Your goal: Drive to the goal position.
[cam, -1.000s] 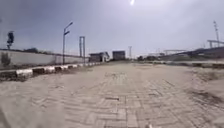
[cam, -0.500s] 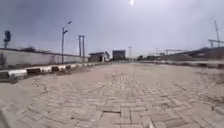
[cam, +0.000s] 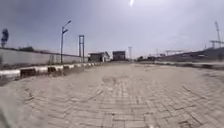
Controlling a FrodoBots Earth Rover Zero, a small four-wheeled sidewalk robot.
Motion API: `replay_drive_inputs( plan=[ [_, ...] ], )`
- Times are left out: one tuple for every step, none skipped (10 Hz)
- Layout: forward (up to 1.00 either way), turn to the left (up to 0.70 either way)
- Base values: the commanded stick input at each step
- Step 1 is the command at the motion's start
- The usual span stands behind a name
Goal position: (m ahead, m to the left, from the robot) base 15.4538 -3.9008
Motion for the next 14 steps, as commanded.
replay_drive_inputs(
  plan=[
    [1.00,0.00],
    [1.00,0.00],
    [1.00,0.00],
    [1.00,0.00],
    [1.00,0.00],
    [1.00,0.00],
    [1.00,0.00],
    [1.00,0.00],
    [1.00,0.00],
    [1.00,0.00],
    [1.00,0.00],
    [1.00,0.00],
    [1.00,0.00],
    [1.00,0.00]
  ],
)
